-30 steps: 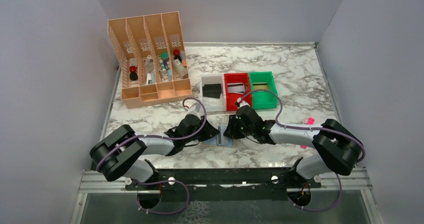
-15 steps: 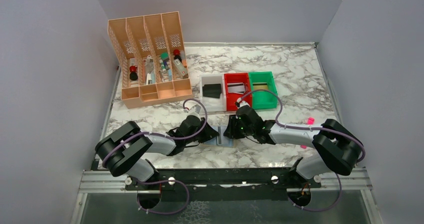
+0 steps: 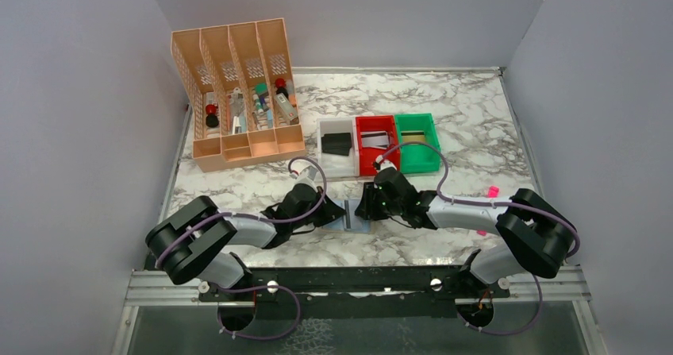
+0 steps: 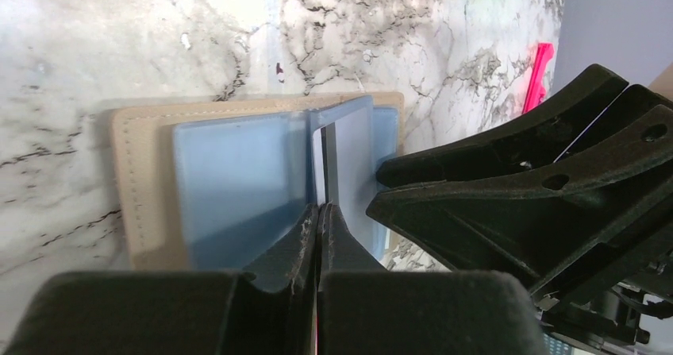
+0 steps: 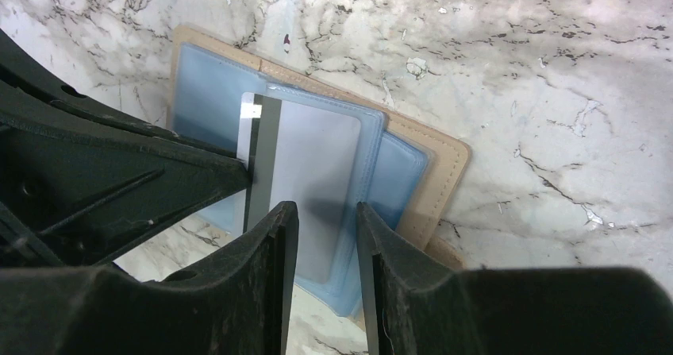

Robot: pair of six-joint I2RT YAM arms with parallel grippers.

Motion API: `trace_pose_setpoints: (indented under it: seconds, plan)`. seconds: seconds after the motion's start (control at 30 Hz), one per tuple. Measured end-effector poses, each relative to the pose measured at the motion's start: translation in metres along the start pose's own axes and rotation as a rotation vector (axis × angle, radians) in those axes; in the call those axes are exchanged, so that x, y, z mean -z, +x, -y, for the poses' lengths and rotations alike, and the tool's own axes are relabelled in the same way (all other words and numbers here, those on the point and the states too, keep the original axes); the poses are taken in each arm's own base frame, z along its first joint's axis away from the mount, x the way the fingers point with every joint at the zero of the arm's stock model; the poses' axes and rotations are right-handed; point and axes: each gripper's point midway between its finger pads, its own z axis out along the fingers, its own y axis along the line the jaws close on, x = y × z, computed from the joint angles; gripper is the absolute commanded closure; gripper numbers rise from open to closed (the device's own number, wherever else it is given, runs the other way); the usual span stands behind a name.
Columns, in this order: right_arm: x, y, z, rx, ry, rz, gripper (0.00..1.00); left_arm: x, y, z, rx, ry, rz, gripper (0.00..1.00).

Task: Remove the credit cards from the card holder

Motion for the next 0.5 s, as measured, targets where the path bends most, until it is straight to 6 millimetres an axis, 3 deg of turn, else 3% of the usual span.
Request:
trace_pose_setpoints:
  seconds: [0.5]
  plan:
    - [0.0019, -0.0015, 0.0048, 0.021, 0.038, 0.001, 0.65, 0.0059, 0.0013, -0.0028, -0.003, 0.003, 0.004, 1.0]
